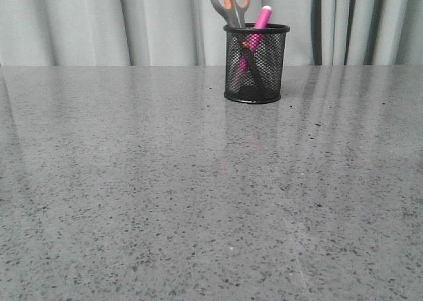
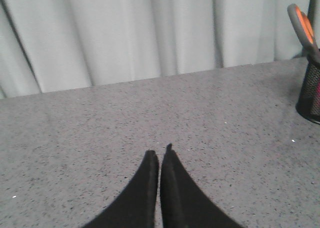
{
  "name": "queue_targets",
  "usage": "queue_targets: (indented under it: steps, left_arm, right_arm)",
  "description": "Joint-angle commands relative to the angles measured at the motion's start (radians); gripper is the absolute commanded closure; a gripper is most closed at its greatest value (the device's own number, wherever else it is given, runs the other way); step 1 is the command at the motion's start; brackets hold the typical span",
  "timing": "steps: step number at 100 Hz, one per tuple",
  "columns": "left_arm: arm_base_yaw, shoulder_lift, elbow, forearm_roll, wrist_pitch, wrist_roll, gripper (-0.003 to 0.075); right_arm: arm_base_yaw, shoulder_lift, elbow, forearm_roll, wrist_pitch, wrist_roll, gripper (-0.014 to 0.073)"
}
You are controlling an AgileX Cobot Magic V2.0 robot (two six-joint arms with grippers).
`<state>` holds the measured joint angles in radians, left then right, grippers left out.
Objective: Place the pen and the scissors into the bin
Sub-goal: 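Open the right gripper and raise it off the scissors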
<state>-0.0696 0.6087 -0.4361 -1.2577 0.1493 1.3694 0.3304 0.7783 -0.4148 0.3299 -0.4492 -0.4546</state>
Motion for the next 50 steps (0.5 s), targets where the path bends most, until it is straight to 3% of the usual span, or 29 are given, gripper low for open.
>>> queue_targets:
  steps: [1,25,50]
  left_arm:
    - [-0.008,-0.082,0.030,-0.056,-0.080,0.022,0.0739]
    - [-0.008,-0.323,0.178,-0.104,-0.111,0.022,0.0739]
    - [-0.008,-0.510,0.271,-0.197,-0.137,0.022,0.0739]
  right_arm:
    - [-0.006,-0.105,0.069,0.028,-0.092,-0.008,0.0670]
    - [-0.006,-0.337,0.287,0.117,-0.128,-0.008,0.0670]
    - [-0.006,-0.478,0.366,0.122,-0.117,-0.008,0.0670]
